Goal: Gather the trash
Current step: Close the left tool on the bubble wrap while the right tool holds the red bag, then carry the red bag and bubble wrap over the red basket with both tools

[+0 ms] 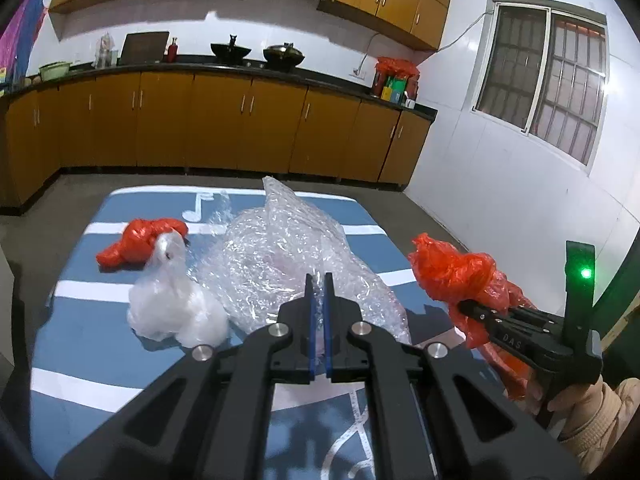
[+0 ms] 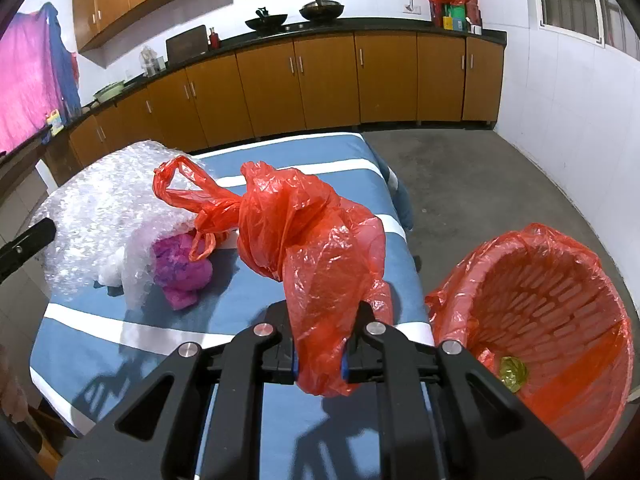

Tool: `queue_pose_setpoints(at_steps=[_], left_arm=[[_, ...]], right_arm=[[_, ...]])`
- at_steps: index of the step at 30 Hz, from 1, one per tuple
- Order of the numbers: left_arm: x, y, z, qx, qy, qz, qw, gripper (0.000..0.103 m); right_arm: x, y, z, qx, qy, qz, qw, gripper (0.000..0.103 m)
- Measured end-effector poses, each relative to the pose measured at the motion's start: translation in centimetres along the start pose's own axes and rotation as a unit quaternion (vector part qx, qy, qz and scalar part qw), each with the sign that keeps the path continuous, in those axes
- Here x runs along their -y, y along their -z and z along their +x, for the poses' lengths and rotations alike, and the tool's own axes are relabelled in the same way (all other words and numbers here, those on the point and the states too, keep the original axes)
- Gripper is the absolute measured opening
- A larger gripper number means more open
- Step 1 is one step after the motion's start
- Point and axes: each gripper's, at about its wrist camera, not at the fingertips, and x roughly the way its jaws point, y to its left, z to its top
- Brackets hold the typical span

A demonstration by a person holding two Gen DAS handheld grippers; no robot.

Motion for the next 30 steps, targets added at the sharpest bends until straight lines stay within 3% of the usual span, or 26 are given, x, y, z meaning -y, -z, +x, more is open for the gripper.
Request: queue_pose_setpoints(at_steps=[12, 30], left_arm=[[2.6, -1.7, -1.6, 0.027, 0.03, 0.025, 0.9989, 0.004], [14.1, -0.4, 3.3, -0.001, 0.139, 0.069, 0.9879, 0.004]], right_arm=[[1.6, -1.2, -3.1, 0.033, 0.024, 0.011, 0.999, 0.014], [10.8, 0.5, -10.0, 0.055, 0.123, 0.107, 0.985, 0.014]])
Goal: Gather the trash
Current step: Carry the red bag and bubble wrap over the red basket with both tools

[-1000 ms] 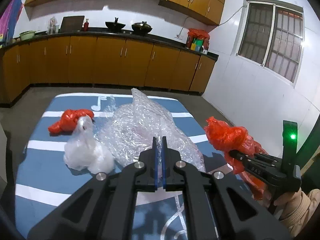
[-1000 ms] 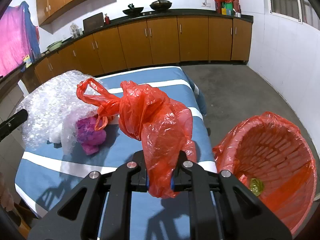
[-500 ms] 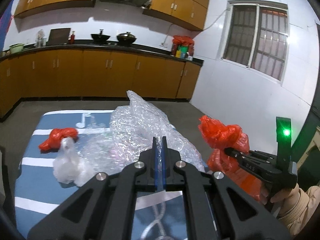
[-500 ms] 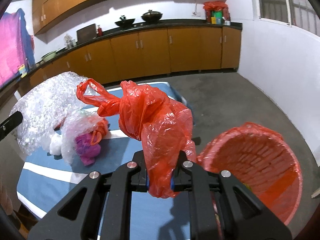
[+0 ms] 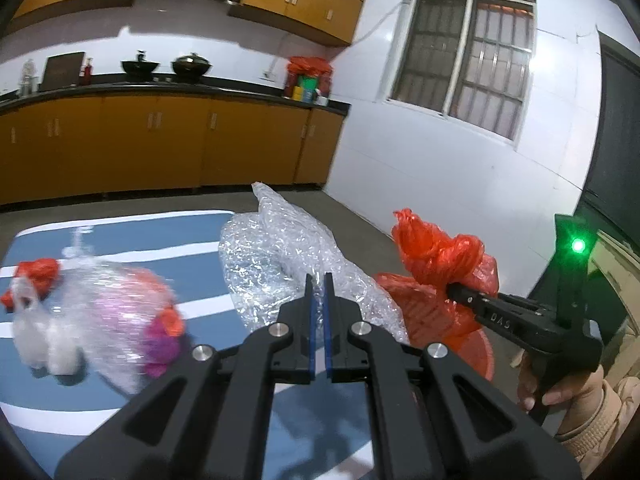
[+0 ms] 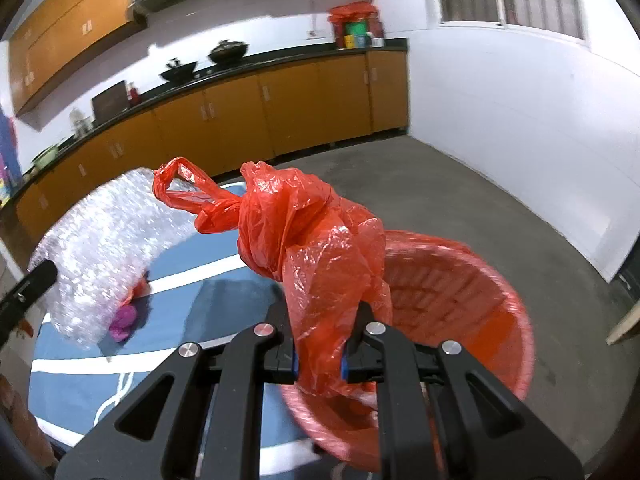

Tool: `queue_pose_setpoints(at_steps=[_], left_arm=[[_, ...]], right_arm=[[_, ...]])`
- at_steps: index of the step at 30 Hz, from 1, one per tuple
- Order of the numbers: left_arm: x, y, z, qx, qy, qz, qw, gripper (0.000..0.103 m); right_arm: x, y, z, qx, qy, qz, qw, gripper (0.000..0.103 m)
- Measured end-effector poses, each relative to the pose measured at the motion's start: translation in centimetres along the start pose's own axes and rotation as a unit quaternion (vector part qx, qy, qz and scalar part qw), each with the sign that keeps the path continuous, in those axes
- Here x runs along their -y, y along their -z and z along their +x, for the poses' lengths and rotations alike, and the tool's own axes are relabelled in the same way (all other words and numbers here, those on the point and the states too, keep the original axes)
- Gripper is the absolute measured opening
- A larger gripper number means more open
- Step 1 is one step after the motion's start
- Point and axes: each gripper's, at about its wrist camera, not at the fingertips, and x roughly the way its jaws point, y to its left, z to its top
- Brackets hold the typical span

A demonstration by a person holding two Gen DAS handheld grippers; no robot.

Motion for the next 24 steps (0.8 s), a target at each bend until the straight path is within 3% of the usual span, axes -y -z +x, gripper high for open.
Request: queue_pose_setpoints(at_steps=[11, 24], left_arm=[[5.8, 1.1, 5.1, -0.027, 0.052, 0.029, 0.9979, 0.004], [9.7, 2.5, 9.8, -0.067, 0.08, 0.056, 0.993, 0.005]], right_arm=[[4.9, 0.1, -2.0, 0.007, 0.025, 0.055, 0.998, 0.014], [7.8, 0.6, -1.5, -0.002, 0.025, 0.108, 0.994, 0.014]])
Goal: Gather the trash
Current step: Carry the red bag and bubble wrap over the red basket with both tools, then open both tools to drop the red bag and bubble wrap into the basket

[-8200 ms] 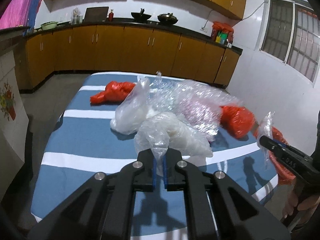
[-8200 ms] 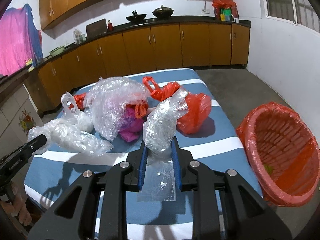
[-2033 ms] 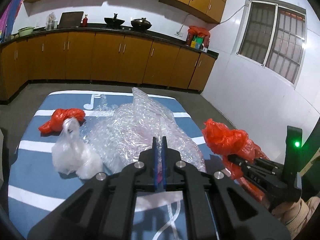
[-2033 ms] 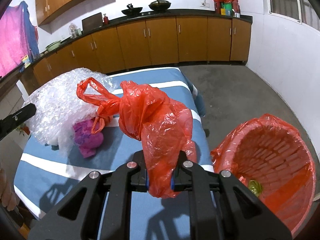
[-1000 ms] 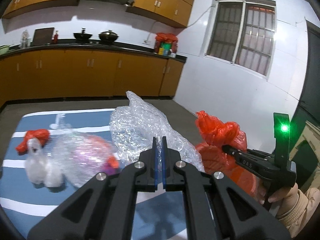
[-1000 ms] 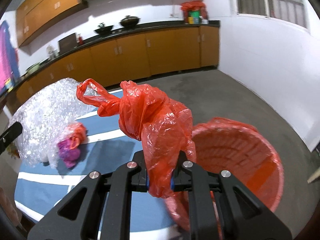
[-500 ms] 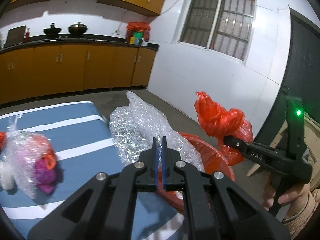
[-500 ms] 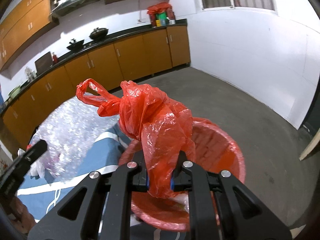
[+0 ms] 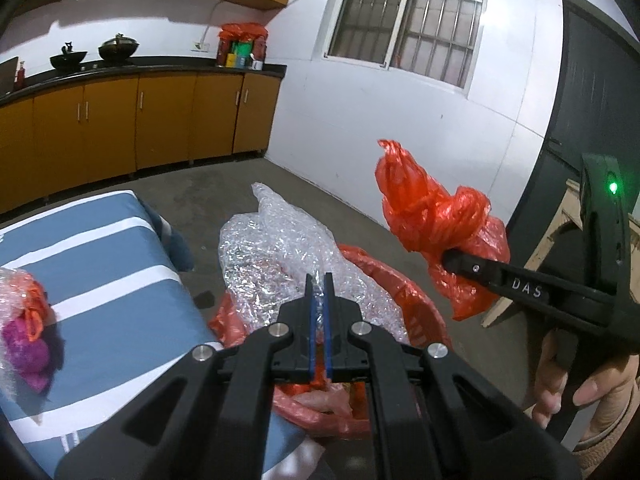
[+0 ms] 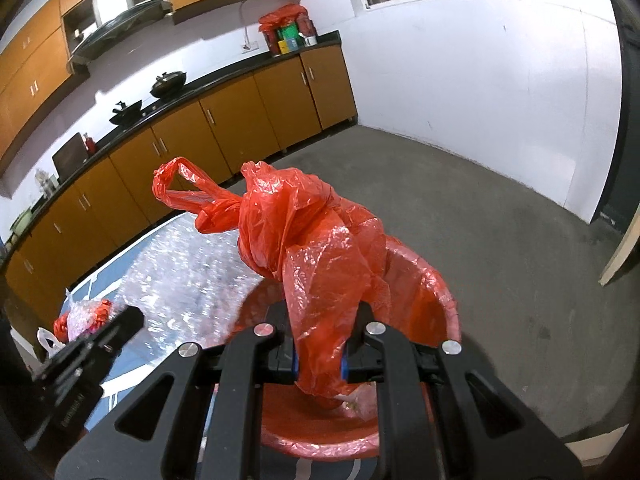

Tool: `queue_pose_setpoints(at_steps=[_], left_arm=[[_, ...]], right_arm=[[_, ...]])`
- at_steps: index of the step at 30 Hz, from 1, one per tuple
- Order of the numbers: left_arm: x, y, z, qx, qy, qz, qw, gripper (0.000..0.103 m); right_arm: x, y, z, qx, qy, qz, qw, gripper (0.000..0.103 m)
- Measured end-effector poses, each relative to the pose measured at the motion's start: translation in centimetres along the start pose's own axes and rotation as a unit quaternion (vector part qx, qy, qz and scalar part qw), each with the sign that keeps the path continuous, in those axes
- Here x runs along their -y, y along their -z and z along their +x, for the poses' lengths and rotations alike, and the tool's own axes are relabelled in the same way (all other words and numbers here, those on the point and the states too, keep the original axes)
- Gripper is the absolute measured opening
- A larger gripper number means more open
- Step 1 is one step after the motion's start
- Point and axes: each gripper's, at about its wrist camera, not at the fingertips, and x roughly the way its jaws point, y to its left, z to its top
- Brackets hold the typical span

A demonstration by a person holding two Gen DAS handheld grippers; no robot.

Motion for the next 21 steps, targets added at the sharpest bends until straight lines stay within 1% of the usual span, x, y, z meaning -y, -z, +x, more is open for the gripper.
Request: queue_pose_setpoints(at_steps=[6, 7, 8, 9, 10, 11, 12, 14, 16, 17, 21], left_arm=[[0.5, 0.1, 1.6, -0.015, 0.002, 0.006, 0.9999, 0.006], [0.4, 0.2, 1.8, -0.017, 0.0, 0.005, 0.9998, 0.007], [0.4, 0.2, 2.0, -0.019, -0.001, 0.003, 0.9998, 0.009], [0.3, 0.3, 2.1, -0.021, -0.003, 0.001, 0.9998, 0.015], [0.1, 0.3, 2.2, -0.022, -0.006, -0.002, 0.9997, 0.023], [-0.1, 0.3, 2.2, -0.022, -0.009, -0.005, 0.9997, 0.026], [-0.4, 0.4, 2.1, -0.023, -0.012, -0.008, 0.9996, 0.028], [-1.1, 0.7, 1.8, -0.024, -0.019, -0.014, 0.9994, 0.031], [-2.0, 1.0, 1.4, -0.023, -0.029, -0.022, 0.9991, 0.036], [-2.7, 1.1, 1.0, -0.022, -0.035, -0.029, 0.9987, 0.037], [-4.6, 1.6, -0.8, -0.012, -0.064, -0.043, 0.997, 0.047]], right_arm=[[0.5, -0.3, 1.2, -0.012, -0.01, 0.017, 1.0, 0.014], [0.7, -0.3, 1.2, -0.012, -0.012, 0.02, 1.0, 0.015], [1.1, -0.2, 1.2, -0.012, -0.013, 0.022, 1.0, 0.018], [1.1, -0.2, 1.3, -0.013, -0.015, 0.023, 1.0, 0.019], [1.3, -0.2, 1.3, -0.014, -0.016, 0.025, 0.999, 0.023], [1.4, -0.2, 1.4, -0.014, -0.016, 0.026, 0.999, 0.028], [1.4, -0.1, 1.4, -0.013, -0.015, 0.027, 0.999, 0.031], [1.6, 0.0, 1.3, -0.011, -0.015, 0.029, 0.999, 0.041], [1.7, 0.1, 1.1, -0.007, -0.012, 0.028, 1.0, 0.045], [1.6, 0.2, 1.0, -0.006, -0.009, 0.025, 1.0, 0.045], [1.3, 0.4, 0.9, -0.003, -0.002, 0.015, 1.0, 0.045]])
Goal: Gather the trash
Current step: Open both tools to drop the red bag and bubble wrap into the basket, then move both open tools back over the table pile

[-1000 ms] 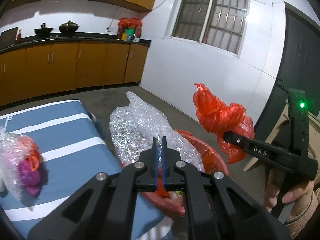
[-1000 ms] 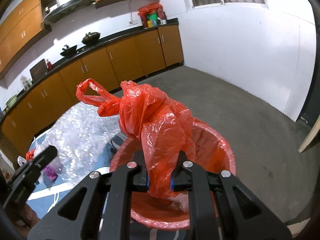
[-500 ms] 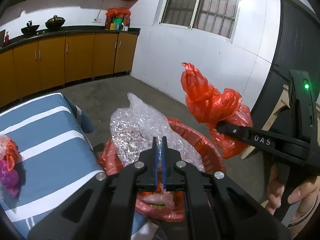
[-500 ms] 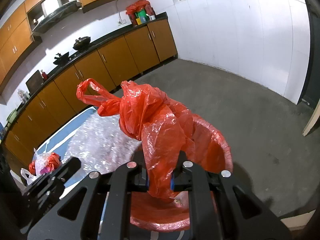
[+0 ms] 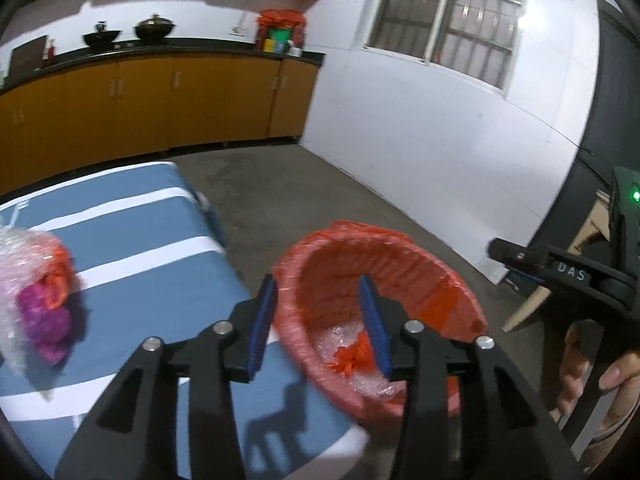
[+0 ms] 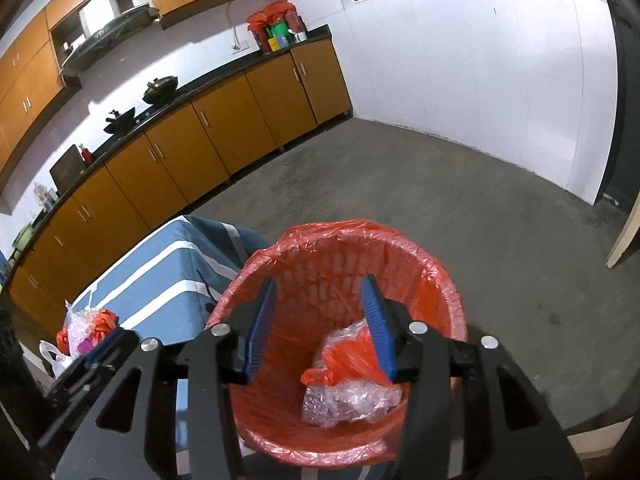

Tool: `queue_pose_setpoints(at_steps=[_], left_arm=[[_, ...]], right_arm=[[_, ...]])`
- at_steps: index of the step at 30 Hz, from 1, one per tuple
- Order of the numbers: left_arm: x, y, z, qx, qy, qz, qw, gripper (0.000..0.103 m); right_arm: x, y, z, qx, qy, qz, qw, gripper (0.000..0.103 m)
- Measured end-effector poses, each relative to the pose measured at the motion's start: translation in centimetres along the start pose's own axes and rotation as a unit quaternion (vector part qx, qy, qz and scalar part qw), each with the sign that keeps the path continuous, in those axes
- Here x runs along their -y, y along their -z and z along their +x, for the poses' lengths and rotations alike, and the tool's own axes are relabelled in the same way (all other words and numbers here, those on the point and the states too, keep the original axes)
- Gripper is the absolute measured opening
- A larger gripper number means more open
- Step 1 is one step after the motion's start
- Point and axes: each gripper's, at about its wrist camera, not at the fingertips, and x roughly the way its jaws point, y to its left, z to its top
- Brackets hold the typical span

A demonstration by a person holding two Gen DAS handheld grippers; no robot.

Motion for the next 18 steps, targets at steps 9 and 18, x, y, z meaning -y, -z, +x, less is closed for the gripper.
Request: queue_pose_setpoints(at_steps=[9, 18], left_arm=[[-4.9, 1.3, -5.6, 0.04, -0.096, -0.005, 0.9945, 0.06], [-10.7, 3.3, -12.1, 0.079, -0.208, -0.022, 0.9747, 0.071]], right_arm=[[-3.4, 0.6, 0.0, 0.005, -0.006, -0.05, 0.999, 0.045], [-10.6, 2.1, 1.0, -0.005, -0.055, -0.12, 0.991, 0.045]])
